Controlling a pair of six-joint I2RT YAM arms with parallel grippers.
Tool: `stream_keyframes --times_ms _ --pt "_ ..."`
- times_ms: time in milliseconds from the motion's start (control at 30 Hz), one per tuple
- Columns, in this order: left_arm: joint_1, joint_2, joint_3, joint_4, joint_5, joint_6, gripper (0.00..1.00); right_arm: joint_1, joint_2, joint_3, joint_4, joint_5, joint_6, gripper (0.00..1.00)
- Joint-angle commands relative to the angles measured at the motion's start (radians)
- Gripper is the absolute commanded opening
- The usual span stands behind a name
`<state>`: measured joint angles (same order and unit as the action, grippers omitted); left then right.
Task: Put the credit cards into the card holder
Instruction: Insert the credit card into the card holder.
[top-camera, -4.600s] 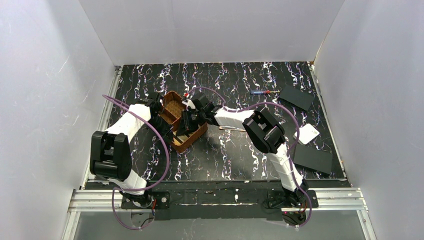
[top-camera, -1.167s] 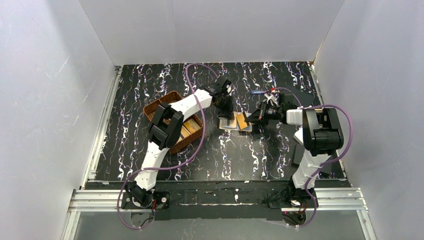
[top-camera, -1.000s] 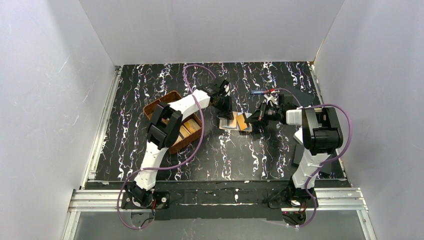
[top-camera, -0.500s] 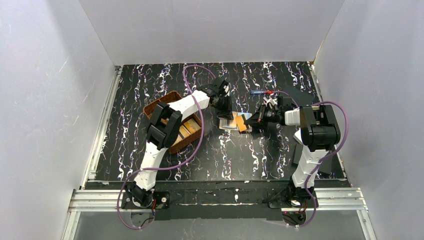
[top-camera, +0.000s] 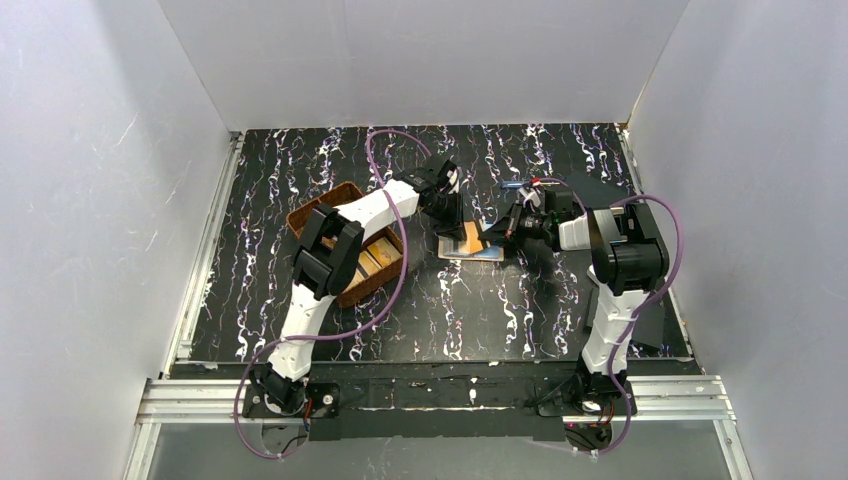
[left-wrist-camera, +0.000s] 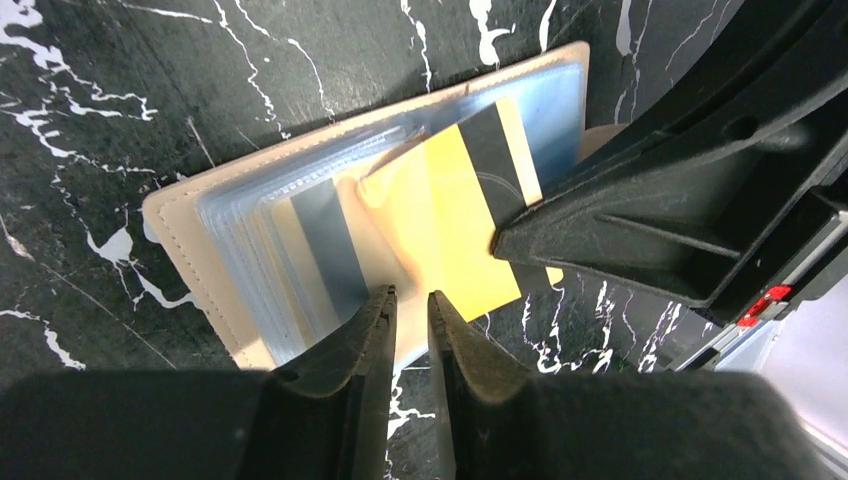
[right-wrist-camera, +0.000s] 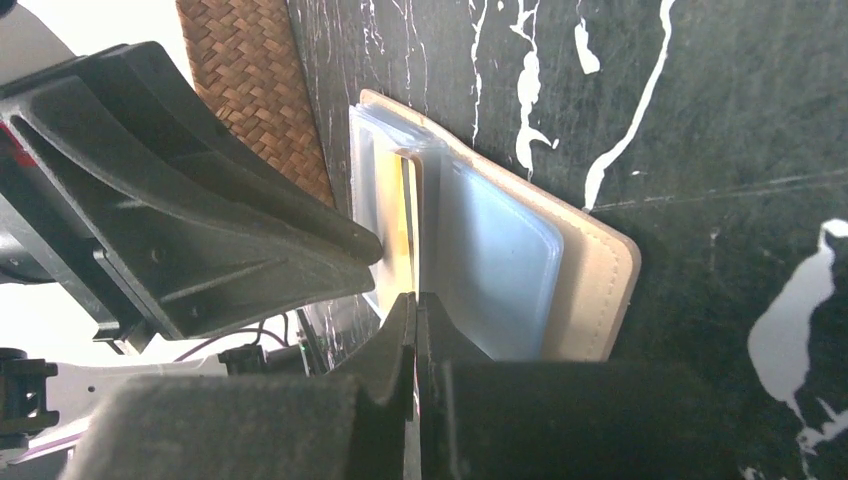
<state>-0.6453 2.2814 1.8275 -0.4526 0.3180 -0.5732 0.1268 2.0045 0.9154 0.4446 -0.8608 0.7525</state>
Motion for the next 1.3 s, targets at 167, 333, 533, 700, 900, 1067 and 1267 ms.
stream_keyframes --times_ms 167,333,533,700,900,1067,1267 --pt "0.048 -0.065 0.033 -0.124 -0.005 0.033 0.25 0.008 0.026 0.021 0.072 0.074 0.001 0.01" --pt "0.063 -0.076 0.0 -0.122 -0.058 0.014 0.26 0.012 0.025 -0.003 0.101 0.083 0.013 0.01" --pt "0.068 -0.05 -0.037 -0.117 -0.087 -0.019 0.14 0.033 0.006 -0.051 0.153 0.14 0.028 0.01" --pt "0.068 -0.033 -0.076 -0.084 -0.055 -0.045 0.12 0.061 0.001 -0.13 0.319 0.202 0.129 0.02" --pt "0.068 -0.049 -0.114 -0.049 -0.048 -0.049 0.11 0.126 0.014 -0.168 0.502 0.249 0.251 0.1" --pt "0.068 -0.051 -0.107 -0.052 -0.044 -0.037 0.11 0.116 -0.097 -0.044 -0.039 0.306 -0.109 0.33" --pt "0.069 -0.059 -0.107 -0.068 -0.052 -0.015 0.1 0.117 -0.155 0.064 -0.389 0.409 -0.356 0.54"
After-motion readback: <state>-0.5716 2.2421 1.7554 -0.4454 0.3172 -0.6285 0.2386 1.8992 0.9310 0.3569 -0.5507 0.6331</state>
